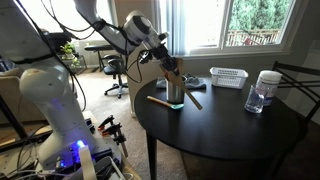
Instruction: Remove one wooden spatula from the silver holder and place it on the table.
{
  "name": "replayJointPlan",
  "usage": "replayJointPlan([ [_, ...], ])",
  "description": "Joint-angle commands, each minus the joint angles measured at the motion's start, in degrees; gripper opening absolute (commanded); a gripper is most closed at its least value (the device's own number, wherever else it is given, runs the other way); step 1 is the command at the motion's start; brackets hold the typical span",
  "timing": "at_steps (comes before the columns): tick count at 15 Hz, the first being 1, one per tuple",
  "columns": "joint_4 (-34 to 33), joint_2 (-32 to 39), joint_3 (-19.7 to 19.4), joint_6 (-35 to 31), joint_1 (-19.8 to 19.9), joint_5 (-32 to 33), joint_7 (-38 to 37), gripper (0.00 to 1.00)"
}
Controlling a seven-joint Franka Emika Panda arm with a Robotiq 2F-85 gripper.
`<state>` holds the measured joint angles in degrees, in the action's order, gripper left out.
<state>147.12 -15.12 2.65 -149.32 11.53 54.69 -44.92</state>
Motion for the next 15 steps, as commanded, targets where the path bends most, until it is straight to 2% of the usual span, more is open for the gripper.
replayJointPlan([
  [1,-1.29,4.74,-0.83,-6.90,2.63,5.25,-9.65,0.06],
  [6,-4.95,11.66,-1.63,-11.27,3.94,6.79,-16.94,0.06],
  [15,-11.18,19.83,-2.86,-13.78,3.56,3.97,-22.17,0.05],
])
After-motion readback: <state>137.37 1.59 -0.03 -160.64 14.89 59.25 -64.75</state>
